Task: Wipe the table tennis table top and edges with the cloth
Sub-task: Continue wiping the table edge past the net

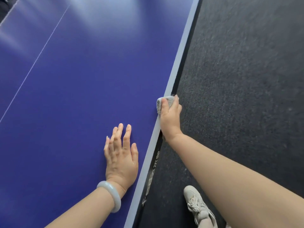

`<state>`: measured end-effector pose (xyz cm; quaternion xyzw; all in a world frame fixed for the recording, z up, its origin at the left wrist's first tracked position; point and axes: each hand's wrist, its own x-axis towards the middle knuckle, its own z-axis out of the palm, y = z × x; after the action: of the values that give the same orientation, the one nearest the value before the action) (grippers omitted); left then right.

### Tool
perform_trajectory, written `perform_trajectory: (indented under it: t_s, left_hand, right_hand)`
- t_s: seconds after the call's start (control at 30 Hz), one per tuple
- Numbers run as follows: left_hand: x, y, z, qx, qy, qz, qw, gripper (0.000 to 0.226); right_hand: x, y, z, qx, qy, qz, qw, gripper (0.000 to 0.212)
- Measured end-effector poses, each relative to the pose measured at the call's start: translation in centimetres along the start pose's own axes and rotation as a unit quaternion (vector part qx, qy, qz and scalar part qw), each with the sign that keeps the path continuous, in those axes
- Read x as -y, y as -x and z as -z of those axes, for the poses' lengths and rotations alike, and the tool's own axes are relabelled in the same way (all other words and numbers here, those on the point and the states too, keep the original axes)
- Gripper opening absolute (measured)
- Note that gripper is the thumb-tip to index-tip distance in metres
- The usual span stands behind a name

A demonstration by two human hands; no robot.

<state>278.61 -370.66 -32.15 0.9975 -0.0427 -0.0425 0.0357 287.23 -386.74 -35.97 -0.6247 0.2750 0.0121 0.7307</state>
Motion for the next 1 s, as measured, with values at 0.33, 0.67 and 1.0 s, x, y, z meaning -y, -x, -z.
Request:
perform_trajectory:
  t_s: [0.33, 0.67, 1.0]
  left_hand:
    - [-2.2, -4.2, 1.8, -0.007, 0.002, -0.058, 0.998, 0.043]
    - [-11.0, -21.6, 0.5, -0.044, 0.106, 0.046, 0.992, 0.049]
    - [-11.4, -21.9, -0.1, -0.084, 0.073, 0.078, 0.991, 0.048]
  right_hand:
    - [0.2, 0.1, 0.1, 0.005, -0.030, -0.006, 1.000, 0.075]
    - [-1.0, 2.5, 1.2, 0.065, -0.134, -0.081, 0.986, 0.091]
    - [6.2, -13.3, 1.4, -0.010, -0.089, -0.032, 0.995, 0.080]
